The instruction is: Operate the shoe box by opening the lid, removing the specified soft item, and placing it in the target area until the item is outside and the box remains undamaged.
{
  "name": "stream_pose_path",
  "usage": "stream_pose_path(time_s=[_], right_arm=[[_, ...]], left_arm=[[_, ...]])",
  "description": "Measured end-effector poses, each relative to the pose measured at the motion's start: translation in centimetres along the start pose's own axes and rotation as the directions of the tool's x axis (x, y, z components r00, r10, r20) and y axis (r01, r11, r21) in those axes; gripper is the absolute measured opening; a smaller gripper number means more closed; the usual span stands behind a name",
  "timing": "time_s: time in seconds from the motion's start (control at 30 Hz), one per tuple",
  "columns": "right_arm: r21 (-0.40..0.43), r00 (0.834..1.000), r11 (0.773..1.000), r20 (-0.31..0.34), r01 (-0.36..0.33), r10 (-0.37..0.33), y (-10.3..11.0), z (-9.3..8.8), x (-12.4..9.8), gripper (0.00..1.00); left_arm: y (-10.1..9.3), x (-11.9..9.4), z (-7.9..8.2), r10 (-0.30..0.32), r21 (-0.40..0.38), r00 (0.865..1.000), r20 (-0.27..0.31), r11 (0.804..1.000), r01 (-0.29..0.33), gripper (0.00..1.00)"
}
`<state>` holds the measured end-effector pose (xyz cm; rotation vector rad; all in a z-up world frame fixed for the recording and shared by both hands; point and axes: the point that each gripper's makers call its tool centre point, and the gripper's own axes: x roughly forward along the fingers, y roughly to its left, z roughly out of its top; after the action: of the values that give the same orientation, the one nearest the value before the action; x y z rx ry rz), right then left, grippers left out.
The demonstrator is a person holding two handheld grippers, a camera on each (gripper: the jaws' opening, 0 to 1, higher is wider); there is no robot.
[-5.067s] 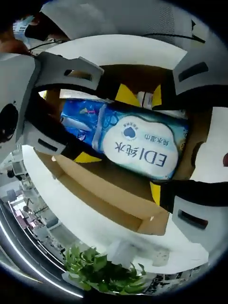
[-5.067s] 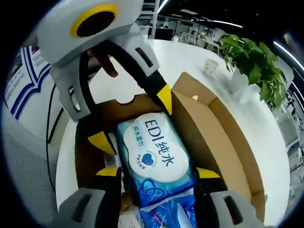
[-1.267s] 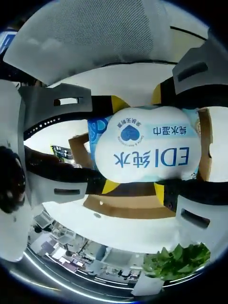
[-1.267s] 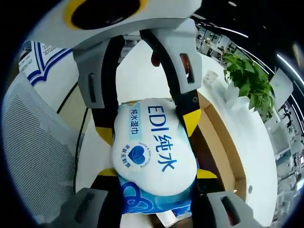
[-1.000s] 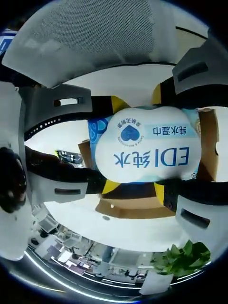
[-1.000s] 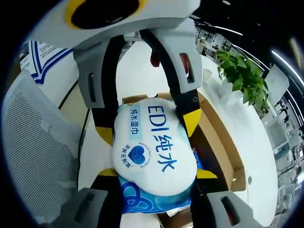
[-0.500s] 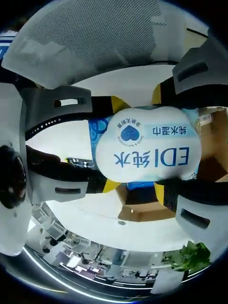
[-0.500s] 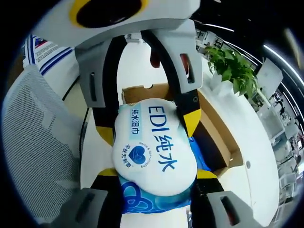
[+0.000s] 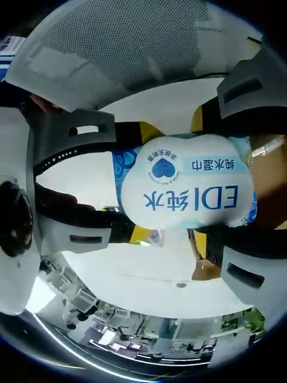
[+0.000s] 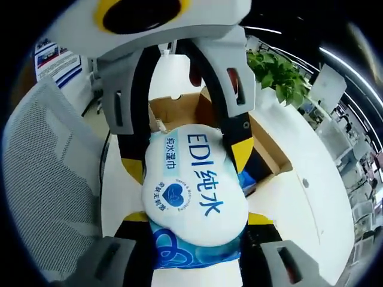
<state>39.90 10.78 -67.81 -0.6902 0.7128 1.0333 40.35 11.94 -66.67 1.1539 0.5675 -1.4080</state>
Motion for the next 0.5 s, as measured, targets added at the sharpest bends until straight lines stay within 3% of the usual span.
stream_pose_path(time_s=[0.5], right_arm=[[0.078, 0.999, 0.996, -0.02, 0.041, -0.039, -1.6, -5.1, -3.0, 0.53]], left_arm=[[0.9, 2.9, 5.1, -0.043, 0.074, 0.999, 0.014, 0.996, 0.041, 0.59]])
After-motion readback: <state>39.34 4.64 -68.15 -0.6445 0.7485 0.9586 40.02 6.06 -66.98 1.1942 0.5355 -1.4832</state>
